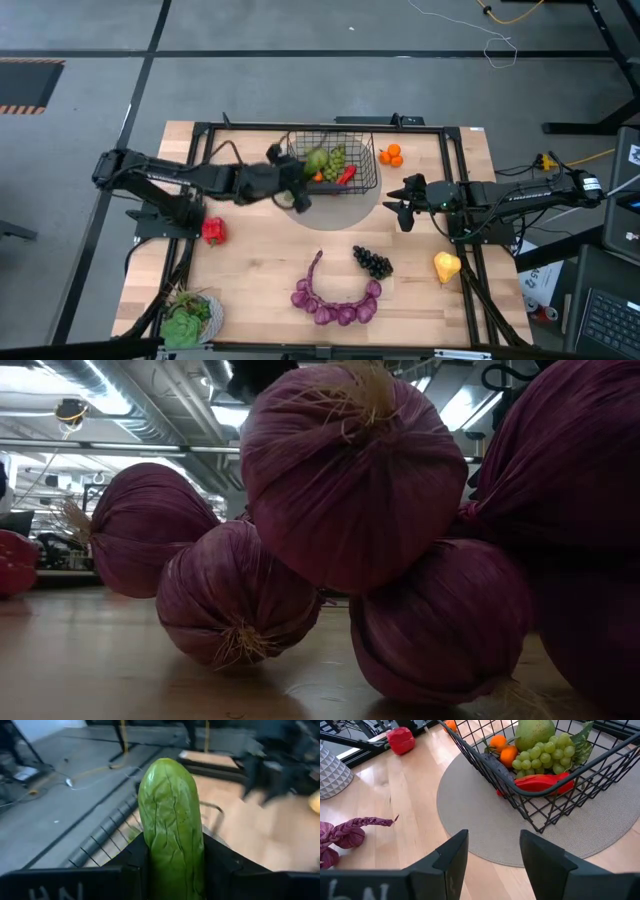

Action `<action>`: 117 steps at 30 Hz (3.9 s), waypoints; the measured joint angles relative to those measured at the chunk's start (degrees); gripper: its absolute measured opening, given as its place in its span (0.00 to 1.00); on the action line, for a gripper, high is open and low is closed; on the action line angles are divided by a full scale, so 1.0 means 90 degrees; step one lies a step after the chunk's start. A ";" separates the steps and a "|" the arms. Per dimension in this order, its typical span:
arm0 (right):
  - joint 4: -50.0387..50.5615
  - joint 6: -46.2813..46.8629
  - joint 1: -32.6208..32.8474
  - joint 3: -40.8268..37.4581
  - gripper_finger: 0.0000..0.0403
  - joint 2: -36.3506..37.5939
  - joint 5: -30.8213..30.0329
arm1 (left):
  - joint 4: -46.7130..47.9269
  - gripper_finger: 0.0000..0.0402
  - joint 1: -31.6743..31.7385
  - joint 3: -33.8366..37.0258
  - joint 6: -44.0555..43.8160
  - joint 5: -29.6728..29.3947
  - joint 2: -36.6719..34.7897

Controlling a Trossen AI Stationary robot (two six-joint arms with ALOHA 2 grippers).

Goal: Build produce basket
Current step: Put the green cucumber into the black wire basket, then put the left tangerine into the black wire basket

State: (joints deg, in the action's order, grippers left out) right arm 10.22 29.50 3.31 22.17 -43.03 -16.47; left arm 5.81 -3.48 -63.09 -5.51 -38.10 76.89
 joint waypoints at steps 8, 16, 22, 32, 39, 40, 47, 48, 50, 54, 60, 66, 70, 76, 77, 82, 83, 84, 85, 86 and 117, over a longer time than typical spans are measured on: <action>0.0024 -0.0023 0.0000 -0.0002 0.45 0.0000 -0.0002 | -0.1221 0.27 0.1493 -0.0005 0.1114 0.0908 0.0461; 0.0049 -0.0146 0.0000 -0.0002 0.45 0.0000 -0.0002 | -0.2152 0.49 0.1986 -0.0005 0.1506 0.1185 0.1714; 0.0050 -0.0145 -0.0001 -0.0002 0.45 0.0000 -0.0002 | -0.2492 0.61 0.2024 -0.0005 0.1021 0.1183 0.2070; 0.0077 0.0185 0.0000 -0.0001 0.45 -0.0044 0.0008 | -0.2280 0.61 0.1321 -0.0004 -0.0114 0.1895 0.2070; 0.0090 0.0802 0.0000 -0.0002 0.45 -0.0206 -0.0035 | -0.1836 0.61 0.0311 -0.0002 -0.0501 0.3310 0.2065; 0.0081 0.0887 0.0000 -0.0002 0.45 -0.0244 -0.0041 | -0.1630 0.61 0.0169 -0.0002 -0.0499 0.3335 0.2034; 0.0034 0.1227 0.0000 -0.0002 0.45 -0.0670 -0.0046 | 0.0397 0.61 -0.0448 0.0007 -0.1636 0.3144 0.1685; 0.0018 0.1269 0.0000 -0.0002 0.45 -0.0748 -0.0046 | 0.0758 0.61 -0.0498 -0.0005 -0.1907 0.3128 0.1591; -0.0011 0.1388 0.0000 -0.0002 0.45 -0.0915 -0.0046 | 0.1529 0.61 -0.0573 0.0002 -0.2456 0.3121 0.1418; -0.0151 0.1529 0.0000 -0.0005 0.45 -0.1183 -0.0046 | 0.2675 0.61 -0.0658 0.0002 -0.3310 0.3084 0.1134; -0.0529 0.1505 0.0000 -0.0005 0.45 -0.1489 -0.0049 | 0.3826 0.61 -0.0795 -0.0004 -0.2889 0.3150 0.1061; -0.0543 0.1505 0.0000 -0.0005 0.45 -0.1518 -0.0046 | 0.5964 0.61 -0.0687 0.0002 -0.2355 0.2691 0.1000; -0.0593 0.1505 0.0000 -0.0005 0.45 -0.1518 -0.0046 | 0.7229 0.61 -0.0706 0.0002 -0.4154 0.1094 0.1009; -0.0593 0.1505 0.0000 -0.0005 0.45 -0.1518 -0.0046 | 0.9198 0.61 -0.0811 0.0002 -0.7886 -0.0570 0.1009; -0.0593 0.1505 0.0000 -0.0005 0.45 -0.1518 -0.0046 | 0.9368 0.61 -0.0825 0.0002 -0.8307 -0.0620 0.1009; -0.0590 0.1505 0.0000 -0.0005 0.45 -0.1518 -0.0046 | 0.9339 0.61 -0.0904 0.0029 -0.8179 0.0271 0.1011; -0.0590 0.1505 0.0000 -0.0005 0.45 -0.1522 -0.0046 | 0.9354 0.61 -0.0950 0.0029 -0.8109 0.0504 0.1009; -0.0588 0.1496 0.0000 -0.0005 0.45 -0.1525 -0.0046 | 0.9359 0.61 -0.1015 0.0034 -0.7964 0.0653 0.1002; -0.0588 0.1481 0.0000 -0.0005 0.45 -0.1528 -0.0046 | 0.9359 0.61 -0.1104 0.0041 -0.7814 0.0695 0.0944; -0.0588 0.1467 0.0000 -0.0005 0.45 -0.1528 -0.0046 | 0.9354 0.61 -0.1201 0.0038 -0.7687 0.0688 0.0874; -0.0687 0.1374 -0.0002 -0.0002 0.45 -0.1542 -0.0049 | 0.7494 0.61 -0.0381 0.0160 -0.8030 -0.0559 0.0954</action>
State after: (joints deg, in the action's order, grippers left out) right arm 4.03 41.87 3.30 22.15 -56.90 -16.91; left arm 73.25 -6.91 -61.65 -77.79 -43.13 85.48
